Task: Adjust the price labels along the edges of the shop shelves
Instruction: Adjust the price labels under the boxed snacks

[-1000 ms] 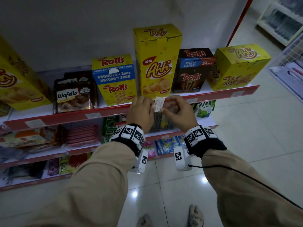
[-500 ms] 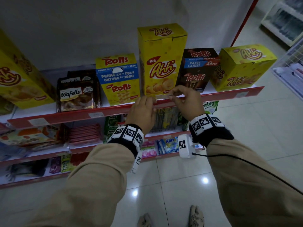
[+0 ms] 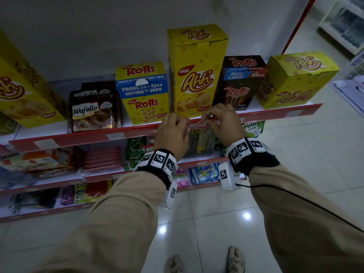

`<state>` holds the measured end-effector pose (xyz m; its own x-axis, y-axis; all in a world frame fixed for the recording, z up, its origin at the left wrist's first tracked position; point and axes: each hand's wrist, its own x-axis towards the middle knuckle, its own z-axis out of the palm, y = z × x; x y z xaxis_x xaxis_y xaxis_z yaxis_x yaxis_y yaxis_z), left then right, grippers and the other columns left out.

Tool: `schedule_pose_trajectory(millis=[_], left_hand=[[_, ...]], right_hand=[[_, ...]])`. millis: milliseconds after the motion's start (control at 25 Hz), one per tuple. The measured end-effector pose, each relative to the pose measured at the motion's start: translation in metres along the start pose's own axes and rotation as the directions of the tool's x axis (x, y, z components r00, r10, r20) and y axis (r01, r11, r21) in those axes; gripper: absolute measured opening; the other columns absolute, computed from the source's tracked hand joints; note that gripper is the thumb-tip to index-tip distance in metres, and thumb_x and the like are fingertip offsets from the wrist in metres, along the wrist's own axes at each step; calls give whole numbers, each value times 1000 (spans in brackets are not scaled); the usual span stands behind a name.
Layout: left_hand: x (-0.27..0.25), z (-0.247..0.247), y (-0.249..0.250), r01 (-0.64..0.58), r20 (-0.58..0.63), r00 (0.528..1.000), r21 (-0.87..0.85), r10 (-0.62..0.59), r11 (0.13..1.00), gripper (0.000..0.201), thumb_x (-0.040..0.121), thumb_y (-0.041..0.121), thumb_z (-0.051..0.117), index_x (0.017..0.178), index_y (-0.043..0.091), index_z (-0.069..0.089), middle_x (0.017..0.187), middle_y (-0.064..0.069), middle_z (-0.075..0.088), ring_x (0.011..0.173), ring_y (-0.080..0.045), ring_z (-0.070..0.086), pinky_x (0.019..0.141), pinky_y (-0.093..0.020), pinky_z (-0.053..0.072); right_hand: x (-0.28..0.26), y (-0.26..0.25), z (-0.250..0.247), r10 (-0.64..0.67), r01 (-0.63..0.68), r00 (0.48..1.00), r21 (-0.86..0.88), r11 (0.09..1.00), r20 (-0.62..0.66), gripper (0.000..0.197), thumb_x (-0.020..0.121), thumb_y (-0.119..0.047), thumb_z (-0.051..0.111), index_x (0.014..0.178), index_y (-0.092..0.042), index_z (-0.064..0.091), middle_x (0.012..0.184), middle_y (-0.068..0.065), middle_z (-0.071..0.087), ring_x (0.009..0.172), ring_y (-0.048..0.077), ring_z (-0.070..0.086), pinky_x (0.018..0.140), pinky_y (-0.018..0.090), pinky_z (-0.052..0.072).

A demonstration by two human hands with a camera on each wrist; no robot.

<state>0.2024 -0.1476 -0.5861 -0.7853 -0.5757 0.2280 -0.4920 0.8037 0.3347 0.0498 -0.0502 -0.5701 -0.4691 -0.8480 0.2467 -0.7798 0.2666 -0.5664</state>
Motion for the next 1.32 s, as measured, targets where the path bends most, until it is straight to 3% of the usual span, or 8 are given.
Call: schedule_pose_trajectory(millis=[120, 280, 440, 800, 960, 1160, 1320], left_hand=[[1, 2, 0, -1, -6, 1000, 53, 2, 999, 24, 94, 22, 50, 113, 12, 60, 105, -13, 50, 100, -30, 45, 82, -43, 42], [3, 2, 3, -3, 7, 1000, 119, 2, 993, 25, 93, 22, 51, 113, 12, 61, 105, -13, 50, 99, -32, 45, 83, -44, 43], [2, 2, 3, -22, 32, 999, 166, 17, 986, 28, 93, 22, 50, 115, 12, 63, 107, -11, 50, 101, -31, 44, 85, -42, 42], [7, 0, 2, -42, 83, 996, 210, 25, 977, 31, 93, 26, 46, 115, 14, 63, 108, -11, 48, 102, -30, 43, 88, -39, 40], [4, -1, -2, -77, 87, 994, 210, 59, 975, 32, 91, 27, 49, 117, 14, 61, 109, -11, 49, 103, -30, 43, 87, -40, 40], [0, -3, -1, -82, 52, 996, 131, 76, 988, 34, 88, 24, 55, 121, 17, 58, 105, -13, 49, 98, -32, 43, 84, -43, 40], [2, -3, 0, -61, 51, 997, 131, 54, 990, 30, 90, 26, 53, 117, 16, 62, 105, -12, 49, 99, -30, 43, 85, -41, 40]], right_hand=[[-1, 1, 1, -65, 65, 998, -87, 994, 5, 12, 83, -12, 64, 94, -11, 69, 100, 9, 61, 98, 30, 48, 84, 41, 41], [-6, 1, 3, -181, 197, 980, -247, 949, 84, 16, 82, -12, 63, 97, -6, 65, 98, 13, 59, 94, 32, 50, 75, 35, 38], [-1, 2, 3, -119, 151, 984, -271, 951, 129, 15, 87, -12, 60, 100, -7, 66, 103, 12, 59, 100, 30, 49, 76, 39, 43], [-4, 3, 2, -113, 135, 988, -226, 965, 106, 14, 87, -12, 62, 98, -7, 68, 100, 12, 60, 98, 31, 49, 74, 36, 41], [-4, 2, 2, -111, 143, 986, -285, 948, 124, 16, 88, -14, 62, 101, -10, 69, 100, 12, 60, 98, 31, 49, 76, 36, 40], [-3, 3, -1, -8, 16, 996, -86, 996, 94, 15, 86, -9, 63, 96, -16, 70, 97, 7, 60, 97, 25, 47, 80, 33, 37], [-4, 2, -1, -1, 7, 996, -74, 997, 86, 13, 88, -14, 63, 98, -16, 71, 98, 6, 60, 98, 24, 47, 81, 30, 35]])
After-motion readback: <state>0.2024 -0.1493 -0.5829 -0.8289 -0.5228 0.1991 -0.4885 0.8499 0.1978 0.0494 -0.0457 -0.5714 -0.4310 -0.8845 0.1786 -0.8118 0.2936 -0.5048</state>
